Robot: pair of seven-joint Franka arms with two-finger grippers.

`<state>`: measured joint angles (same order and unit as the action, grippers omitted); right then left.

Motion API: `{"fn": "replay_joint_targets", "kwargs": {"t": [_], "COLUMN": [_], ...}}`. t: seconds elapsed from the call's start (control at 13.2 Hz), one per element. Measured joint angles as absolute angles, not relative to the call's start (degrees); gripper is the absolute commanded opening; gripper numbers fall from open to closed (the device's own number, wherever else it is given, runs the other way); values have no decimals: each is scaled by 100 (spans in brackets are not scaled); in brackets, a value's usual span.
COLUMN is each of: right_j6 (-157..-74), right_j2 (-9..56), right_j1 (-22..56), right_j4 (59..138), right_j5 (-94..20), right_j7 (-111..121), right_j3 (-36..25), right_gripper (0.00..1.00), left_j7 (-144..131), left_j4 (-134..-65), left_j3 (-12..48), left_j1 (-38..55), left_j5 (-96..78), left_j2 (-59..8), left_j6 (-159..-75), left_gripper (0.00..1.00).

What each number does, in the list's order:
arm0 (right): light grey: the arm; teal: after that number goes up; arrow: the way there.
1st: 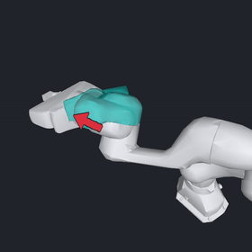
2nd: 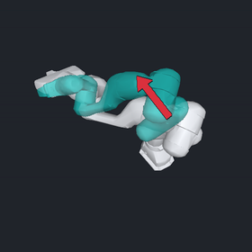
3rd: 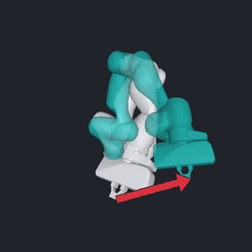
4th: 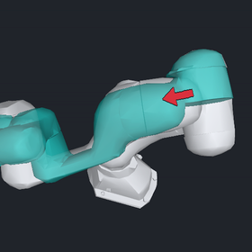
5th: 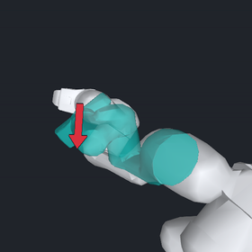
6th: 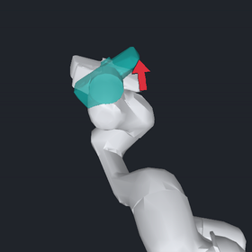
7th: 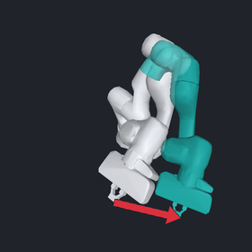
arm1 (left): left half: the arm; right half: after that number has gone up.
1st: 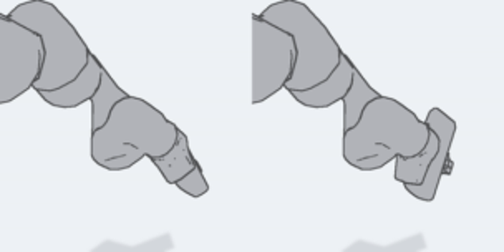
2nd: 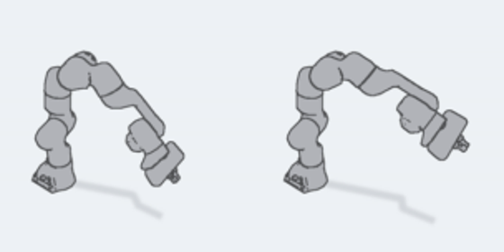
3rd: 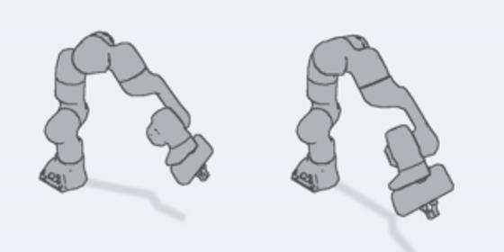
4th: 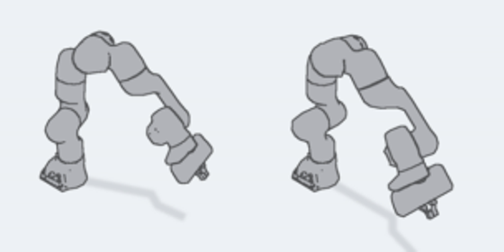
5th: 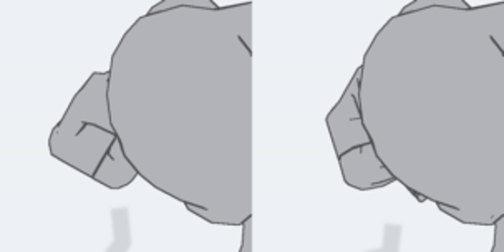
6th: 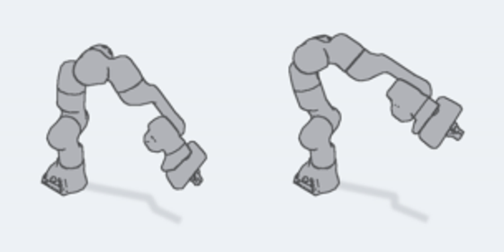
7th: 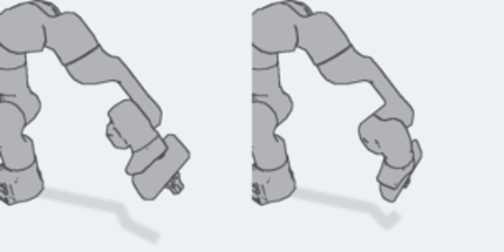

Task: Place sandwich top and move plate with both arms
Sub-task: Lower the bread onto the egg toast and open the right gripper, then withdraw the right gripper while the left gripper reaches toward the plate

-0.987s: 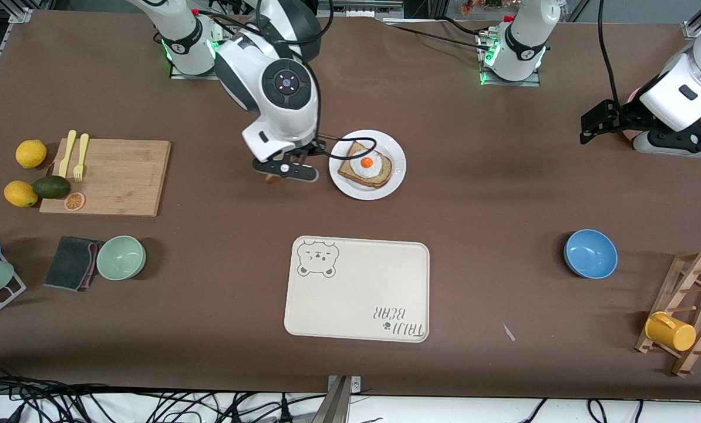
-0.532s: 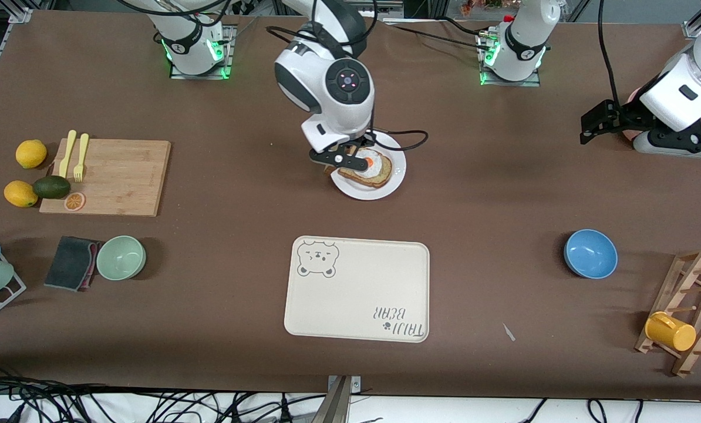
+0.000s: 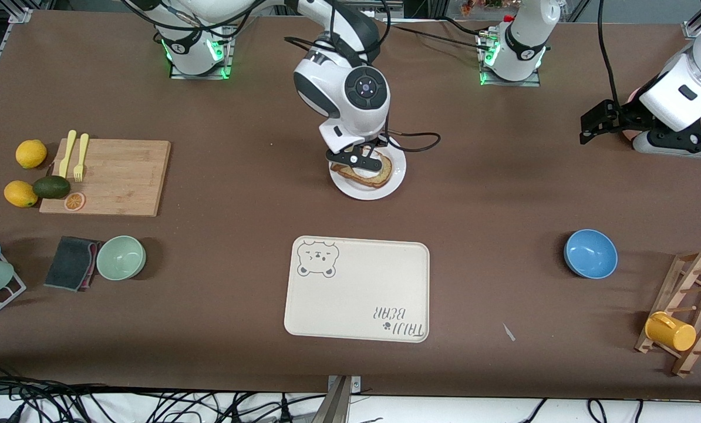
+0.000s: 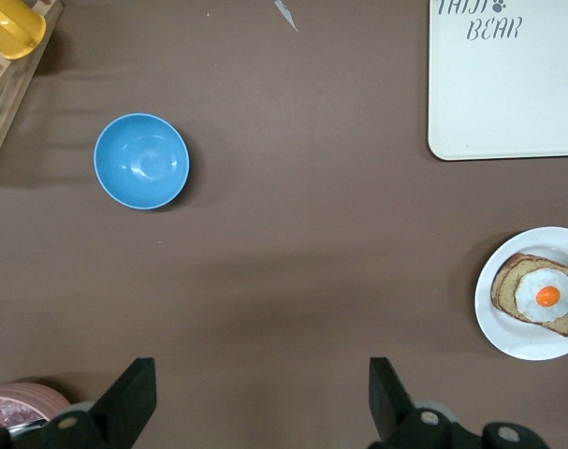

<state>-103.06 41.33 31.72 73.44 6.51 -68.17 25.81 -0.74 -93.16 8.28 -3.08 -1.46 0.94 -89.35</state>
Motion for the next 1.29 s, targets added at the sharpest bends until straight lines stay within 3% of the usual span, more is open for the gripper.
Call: {"fn": "replay_joint_targets", "kwargs": {"t": [0.68,0.84,0.91,0.99,1.29], "right_j6": [-10426,-10457,-10461,-10461,-10517], "right_j2": [4363,4384,4389,4390,4390], "right_j1": [3269,3295,3306,3312,3316], "right_j4": [7324,7314,7308,7303,7264], "right_j5": [651,651,651,651,651], "right_j7": [-6920,-6947,-6956,-6966,-6971], "right_j3": [2581,2581,2581,2581,2581], "right_gripper": [0,71,95,100,100], "left_j7": [-74,-74,-74,-74,-74], "left_j4": [-9317,-9316,-9317,-9317,-9316], "left_j3": [829,829,829,829,829], "left_j1": [-308,-308,-308,-308,-308], "left_j5": [-146,-146,-146,-146,-147], "left_j2": [94,94,94,94,94], "left_j6": [-8935,-8935,-8935,-8935,-8935], "left_gripper": [100,100,100,100,100]}}
